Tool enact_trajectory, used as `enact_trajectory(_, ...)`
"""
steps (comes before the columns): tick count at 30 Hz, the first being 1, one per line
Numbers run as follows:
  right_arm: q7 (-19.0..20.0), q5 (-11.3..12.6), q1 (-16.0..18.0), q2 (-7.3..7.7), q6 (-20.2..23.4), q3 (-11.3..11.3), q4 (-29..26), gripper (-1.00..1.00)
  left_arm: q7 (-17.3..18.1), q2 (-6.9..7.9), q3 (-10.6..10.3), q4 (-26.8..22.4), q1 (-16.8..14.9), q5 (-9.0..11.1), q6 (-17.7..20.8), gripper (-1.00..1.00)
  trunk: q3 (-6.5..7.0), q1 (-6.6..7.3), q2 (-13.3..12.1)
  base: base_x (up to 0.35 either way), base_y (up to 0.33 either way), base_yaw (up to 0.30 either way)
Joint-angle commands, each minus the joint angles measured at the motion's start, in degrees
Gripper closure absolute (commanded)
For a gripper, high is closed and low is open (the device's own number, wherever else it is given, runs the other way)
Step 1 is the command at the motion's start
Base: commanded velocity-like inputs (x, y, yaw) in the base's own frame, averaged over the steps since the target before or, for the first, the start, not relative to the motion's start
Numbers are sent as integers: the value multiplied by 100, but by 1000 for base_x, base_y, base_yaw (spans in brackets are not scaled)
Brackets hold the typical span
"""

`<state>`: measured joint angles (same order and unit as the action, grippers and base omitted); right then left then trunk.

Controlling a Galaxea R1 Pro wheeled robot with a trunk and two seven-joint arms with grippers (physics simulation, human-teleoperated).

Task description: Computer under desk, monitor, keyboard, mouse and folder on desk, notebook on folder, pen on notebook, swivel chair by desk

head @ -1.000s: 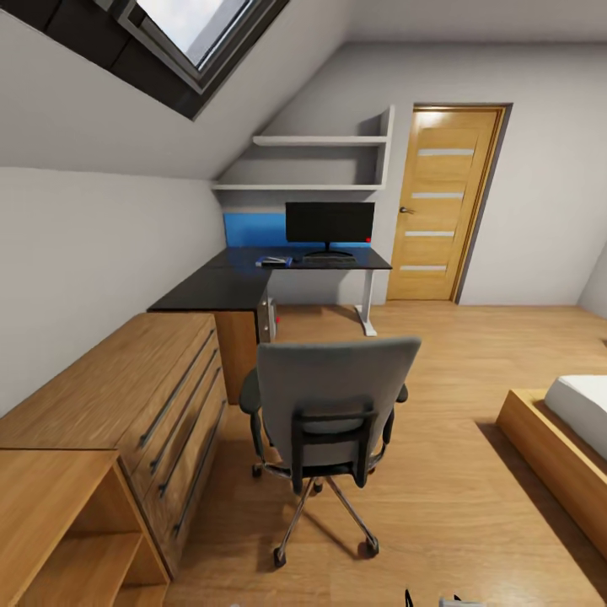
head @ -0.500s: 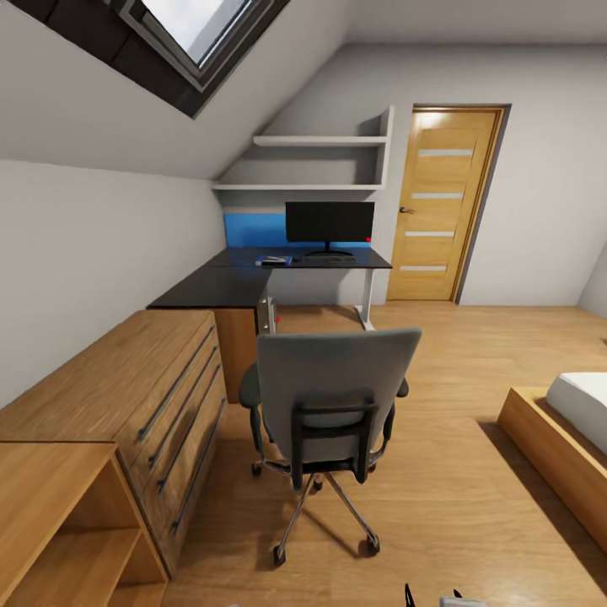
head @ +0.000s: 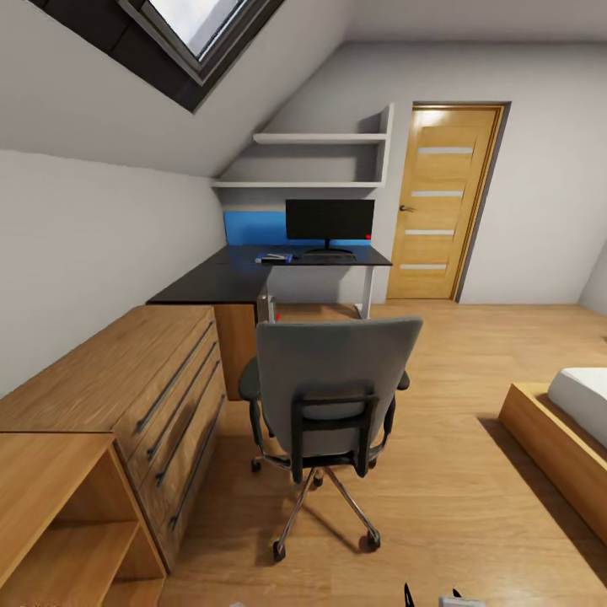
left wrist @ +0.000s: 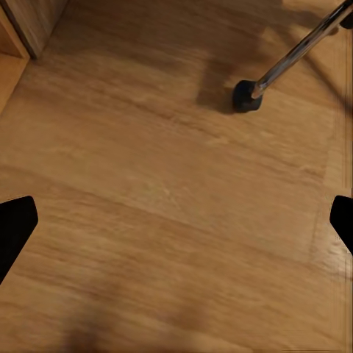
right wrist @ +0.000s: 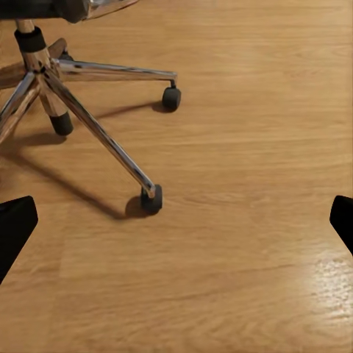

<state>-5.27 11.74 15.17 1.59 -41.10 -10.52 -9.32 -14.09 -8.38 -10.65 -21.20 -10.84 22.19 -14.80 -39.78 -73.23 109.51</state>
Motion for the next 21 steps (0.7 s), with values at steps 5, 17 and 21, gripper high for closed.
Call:
enact_trajectory(5,-35,27,15,-22,25,-58,-278,-100,-63,-154,-66,-694,-5,-8,163,-100,-96,-110,204,0,0,0)
enact_trajectory(17,-36,58,1157,-56,1939,-39,-1614,-100,-655,-162,-70,-2073,-1209,-338,1905,-100,-311,-373,686,0,0,0)
enact_trajectory(21,-35,83,1605,-50,2972,-27,-1593,-100,-684,-162,-69,-2089,-1762,-324,2333,-100,-383,-461,846,0,0,0)
